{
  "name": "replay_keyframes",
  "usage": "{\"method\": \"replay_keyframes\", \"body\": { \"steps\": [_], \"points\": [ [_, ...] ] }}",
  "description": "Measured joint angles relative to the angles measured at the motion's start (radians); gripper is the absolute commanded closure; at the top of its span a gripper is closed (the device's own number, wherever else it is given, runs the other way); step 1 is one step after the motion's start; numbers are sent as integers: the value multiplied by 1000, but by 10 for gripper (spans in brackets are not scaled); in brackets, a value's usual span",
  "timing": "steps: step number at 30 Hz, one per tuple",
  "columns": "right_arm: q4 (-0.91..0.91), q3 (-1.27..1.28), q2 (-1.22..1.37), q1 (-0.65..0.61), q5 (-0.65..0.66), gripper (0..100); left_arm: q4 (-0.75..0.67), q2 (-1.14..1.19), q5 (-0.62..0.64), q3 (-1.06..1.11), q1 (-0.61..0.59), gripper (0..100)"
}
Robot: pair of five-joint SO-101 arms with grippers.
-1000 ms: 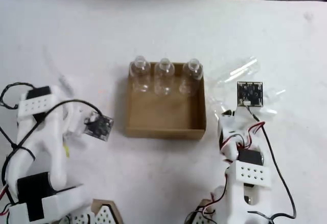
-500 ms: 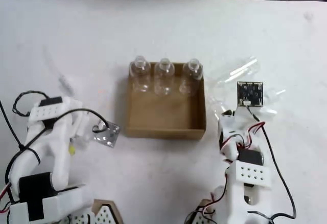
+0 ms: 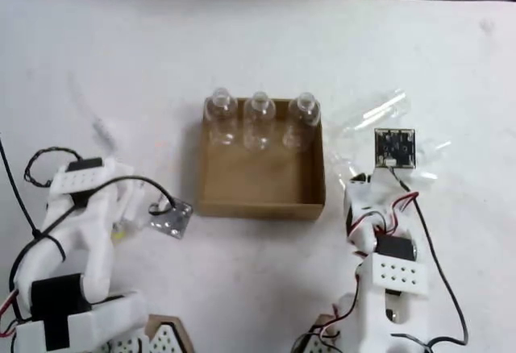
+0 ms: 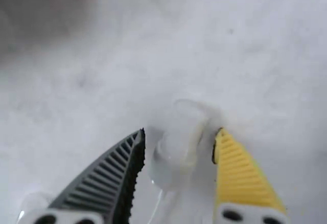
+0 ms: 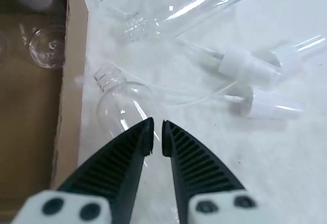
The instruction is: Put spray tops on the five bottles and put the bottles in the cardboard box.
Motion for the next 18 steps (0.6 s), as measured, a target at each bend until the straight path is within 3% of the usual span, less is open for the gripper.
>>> {"method": "replay_keyframes", "body": {
  "steps": [18],
  "points": [
    [0,0,0,0,0,977,-2,0,51,2,0,955]
  ]
}}
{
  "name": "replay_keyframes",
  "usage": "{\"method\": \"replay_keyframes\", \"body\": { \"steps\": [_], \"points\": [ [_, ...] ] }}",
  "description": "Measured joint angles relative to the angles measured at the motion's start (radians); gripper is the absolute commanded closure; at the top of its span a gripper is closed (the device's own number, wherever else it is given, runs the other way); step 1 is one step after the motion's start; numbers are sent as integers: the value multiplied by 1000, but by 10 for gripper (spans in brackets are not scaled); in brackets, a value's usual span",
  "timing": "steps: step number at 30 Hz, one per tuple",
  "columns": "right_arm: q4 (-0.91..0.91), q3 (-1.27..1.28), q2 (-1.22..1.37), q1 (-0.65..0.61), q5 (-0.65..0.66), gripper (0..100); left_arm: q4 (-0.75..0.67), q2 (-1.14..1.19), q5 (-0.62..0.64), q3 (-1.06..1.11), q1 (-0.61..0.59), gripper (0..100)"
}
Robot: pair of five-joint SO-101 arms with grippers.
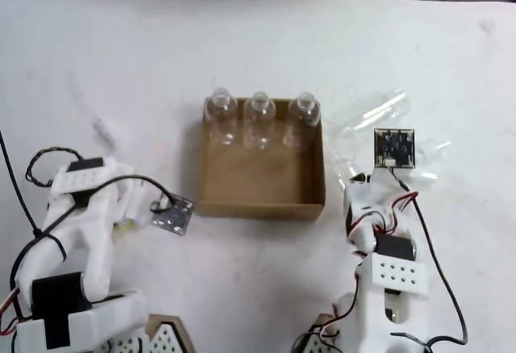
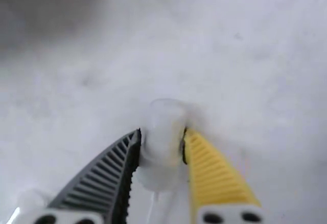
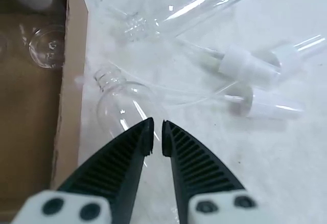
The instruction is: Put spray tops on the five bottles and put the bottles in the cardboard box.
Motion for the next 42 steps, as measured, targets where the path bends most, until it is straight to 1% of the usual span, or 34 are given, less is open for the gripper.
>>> {"method": "replay_keyframes", "body": {
  "steps": [2,4,6,8,11,14,15,17,23,27,31,34,37,42],
  "points": [
    [0,0,0,0,0,977,0,0,43,0,0,954],
    [0,0,0,0,0,977,3,0,120,-14,12,955],
    [0,0,0,0,0,977,49,0,212,-61,31,954],
    [0,0,0,0,0,977,137,-18,285,-130,46,954],
    [0,0,0,0,0,977,334,-84,387,-258,89,954],
    [0,0,0,0,0,977,522,-173,539,-387,146,954],
    [0,0,0,0,0,977,571,-203,605,-425,163,954],
    [0,0,0,0,0,977,601,-256,729,-486,193,954],
    [0,0,0,0,0,977,595,-394,1168,-592,244,954],
    [0,0,0,0,0,977,582,-488,1378,-618,290,953],
    [0,0,0,0,0,977,517,-605,1593,-621,301,958],
    [0,0,0,0,0,977,434,-694,1706,-615,299,958],
    [0,0,0,0,0,977,330,-776,1752,-557,299,958],
    [0,0,0,0,0,977,112,-852,1962,-399,301,958]
  ]
}}
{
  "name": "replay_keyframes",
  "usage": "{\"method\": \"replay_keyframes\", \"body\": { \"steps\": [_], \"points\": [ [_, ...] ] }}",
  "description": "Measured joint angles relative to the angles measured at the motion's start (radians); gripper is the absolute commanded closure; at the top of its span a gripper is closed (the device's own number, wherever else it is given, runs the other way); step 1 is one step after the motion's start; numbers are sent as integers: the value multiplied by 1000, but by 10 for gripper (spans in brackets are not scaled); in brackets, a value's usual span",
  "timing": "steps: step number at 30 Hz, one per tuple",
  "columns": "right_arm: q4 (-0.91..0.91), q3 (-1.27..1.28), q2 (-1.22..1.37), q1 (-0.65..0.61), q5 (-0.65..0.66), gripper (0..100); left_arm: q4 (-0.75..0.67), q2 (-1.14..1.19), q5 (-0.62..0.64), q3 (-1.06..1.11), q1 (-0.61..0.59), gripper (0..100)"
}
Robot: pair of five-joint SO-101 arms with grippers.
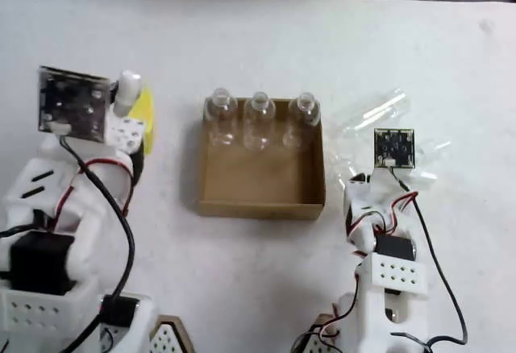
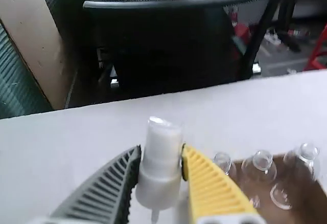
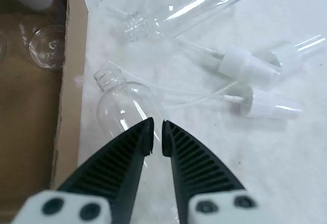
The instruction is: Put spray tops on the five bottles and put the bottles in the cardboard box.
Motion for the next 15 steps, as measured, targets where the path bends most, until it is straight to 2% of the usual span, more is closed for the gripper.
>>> {"method": "replay_keyframes", "body": {
  "steps": [4,8,15],
  "points": [
    [0,0,0,0,0,977,-130,-6,157,35,18,958],
    [0,11,0,-15,0,977,-235,-6,293,35,104,959],
    [-6,28,0,-48,0,977,-525,49,336,44,272,959]
  ]
}}
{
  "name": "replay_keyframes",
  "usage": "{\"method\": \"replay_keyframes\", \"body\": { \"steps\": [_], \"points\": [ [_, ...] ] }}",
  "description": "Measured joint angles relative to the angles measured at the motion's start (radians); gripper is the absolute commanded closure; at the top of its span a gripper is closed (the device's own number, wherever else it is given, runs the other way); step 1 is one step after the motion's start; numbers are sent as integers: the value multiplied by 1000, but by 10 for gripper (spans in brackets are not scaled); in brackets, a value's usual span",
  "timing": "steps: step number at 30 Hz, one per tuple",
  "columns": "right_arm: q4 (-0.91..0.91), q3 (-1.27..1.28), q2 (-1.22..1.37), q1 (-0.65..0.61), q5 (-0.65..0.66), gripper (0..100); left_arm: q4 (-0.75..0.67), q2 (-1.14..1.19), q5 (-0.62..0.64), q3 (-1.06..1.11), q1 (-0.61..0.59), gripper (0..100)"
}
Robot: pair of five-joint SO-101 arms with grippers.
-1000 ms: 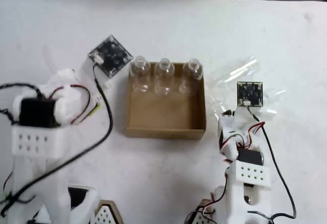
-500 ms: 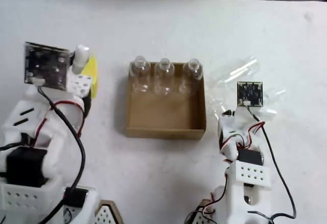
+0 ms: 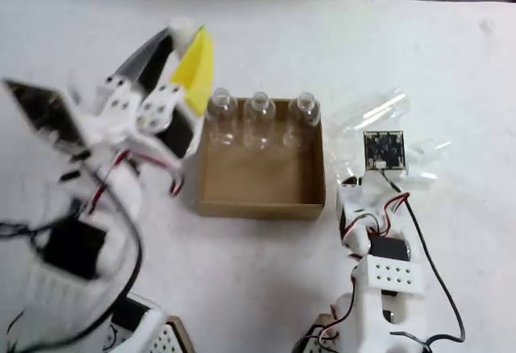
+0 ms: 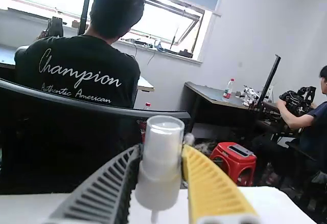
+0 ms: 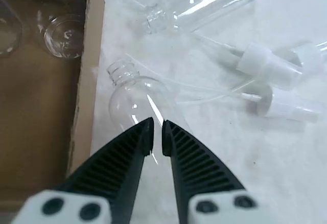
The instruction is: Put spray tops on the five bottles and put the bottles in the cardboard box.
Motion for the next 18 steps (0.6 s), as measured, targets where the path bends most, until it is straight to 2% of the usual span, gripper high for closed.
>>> {"method": "replay_keyframes", "body": {
  "steps": [8,12,18],
  "points": [
    [0,0,0,15,2,981,-216,361,6,2,-29,959],
    [-34,0,0,89,0,981,-232,385,6,2,-38,959],
    [-49,0,0,107,0,981,-232,394,6,2,-43,959]
  ]
}}
